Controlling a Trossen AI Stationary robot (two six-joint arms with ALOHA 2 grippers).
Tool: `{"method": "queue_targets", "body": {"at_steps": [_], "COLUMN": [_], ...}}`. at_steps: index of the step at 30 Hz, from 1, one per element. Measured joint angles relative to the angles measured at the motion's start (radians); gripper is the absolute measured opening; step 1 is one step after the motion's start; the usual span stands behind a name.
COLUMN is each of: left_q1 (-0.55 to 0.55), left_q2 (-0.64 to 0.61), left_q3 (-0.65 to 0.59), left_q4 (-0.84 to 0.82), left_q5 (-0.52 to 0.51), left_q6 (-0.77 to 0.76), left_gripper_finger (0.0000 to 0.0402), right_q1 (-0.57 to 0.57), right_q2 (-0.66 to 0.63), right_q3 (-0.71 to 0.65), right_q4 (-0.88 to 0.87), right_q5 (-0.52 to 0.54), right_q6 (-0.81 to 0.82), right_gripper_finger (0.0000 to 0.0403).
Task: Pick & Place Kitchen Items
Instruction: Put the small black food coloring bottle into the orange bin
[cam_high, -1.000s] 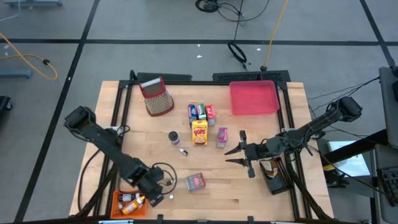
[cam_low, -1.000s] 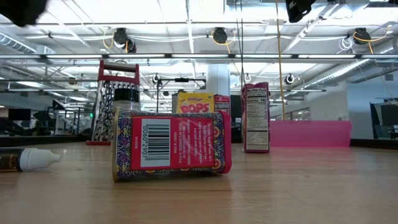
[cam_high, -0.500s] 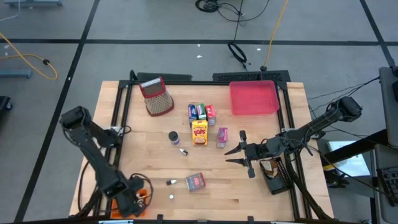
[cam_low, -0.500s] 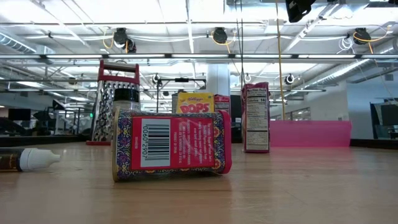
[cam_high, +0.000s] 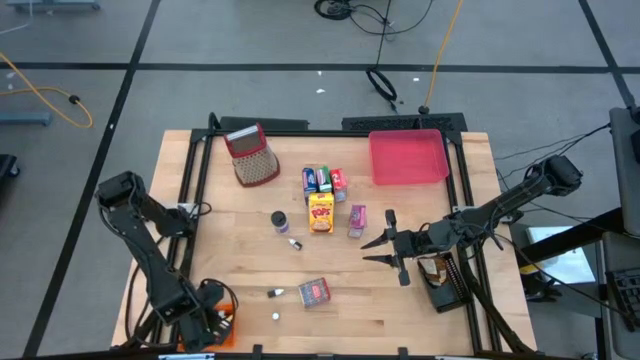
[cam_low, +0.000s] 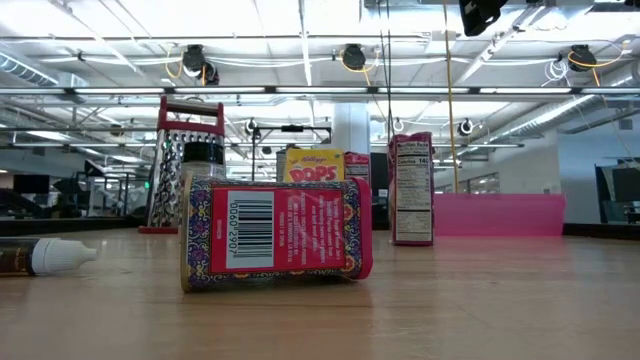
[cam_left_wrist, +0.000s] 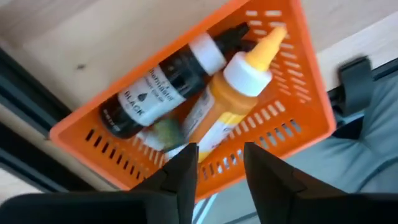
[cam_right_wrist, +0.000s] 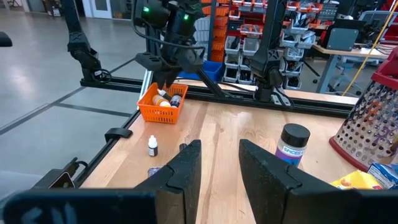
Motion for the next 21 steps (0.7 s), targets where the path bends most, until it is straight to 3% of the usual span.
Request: {"method": "queue_targets", "body": {"at_steps": [4,13,21], "left_q1": [0.004,0.088,0.261], "left_q2": [0.000,0.000,0.000], "left_q3": [0.000,0.000,0.000], "left_q4": [-0.014,0.013,0.016], "left_q5": [-0.070,-0.323,-0.371], "left_q6": [0.037,0.294,0.579], "left_gripper_finger": [0.0151,0.0157,0.0157], "right_q1": [0.000,0.000,0.000], "right_q2": [0.000,0.000,0.000], "right_q3": [0.000,0.000,0.000], "right_q4": [0.000,0.000,0.000], "right_q5": [0.000,0.000,0.000], "right_q6": [0.000,-0.003,0.000], "right_gripper_finger": [0.0100,0.0100,0.0100]}}
